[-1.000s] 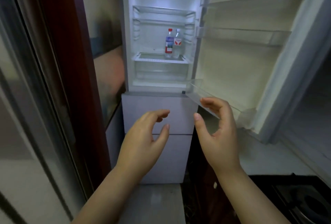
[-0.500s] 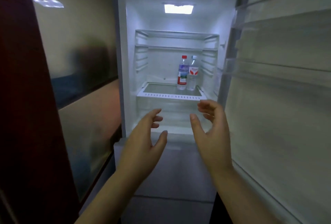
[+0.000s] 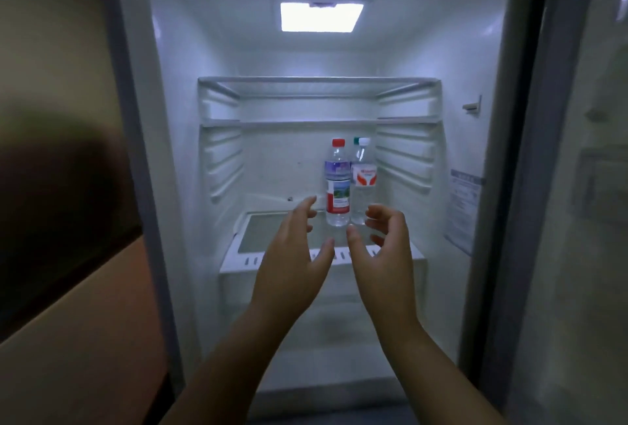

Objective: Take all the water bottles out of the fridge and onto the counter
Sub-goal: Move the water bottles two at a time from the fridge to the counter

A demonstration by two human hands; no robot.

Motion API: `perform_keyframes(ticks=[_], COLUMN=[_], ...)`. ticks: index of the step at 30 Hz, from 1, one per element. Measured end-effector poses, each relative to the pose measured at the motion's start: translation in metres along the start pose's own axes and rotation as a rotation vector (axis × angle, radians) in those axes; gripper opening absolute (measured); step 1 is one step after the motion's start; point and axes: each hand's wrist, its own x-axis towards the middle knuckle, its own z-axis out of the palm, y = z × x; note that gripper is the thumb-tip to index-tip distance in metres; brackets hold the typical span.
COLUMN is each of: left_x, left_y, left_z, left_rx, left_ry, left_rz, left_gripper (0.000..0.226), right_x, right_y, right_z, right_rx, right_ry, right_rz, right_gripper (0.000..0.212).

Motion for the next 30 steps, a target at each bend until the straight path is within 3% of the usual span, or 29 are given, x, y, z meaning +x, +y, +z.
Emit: perform_keyframes(ticks=[10, 20, 30], left_x=[0.131, 0.205, 0.218], left_y=[-0.067, -0.114, -0.131], left_z=[0.107, 0.183, 0.219], left_rx=[-0.006, -0.013, -0.134], left_ry=[-0.075, -0.16, -0.08], left_rz=[-0.055, -0.245, -0.264], left_gripper=[0.086, 0.107, 0.116], right_x=[0.125, 0.219, 0.243], right_y=[0.078, 0.161, 0.199], right_z=[0.061, 0.076, 0.09], right_rx=[-0.127, -0.383, -0.258], right_ry=[0.156, 0.07, -0.046], right_rz=[0.086, 0.178, 0.211], right_gripper=[0.043, 0.077, 0.095])
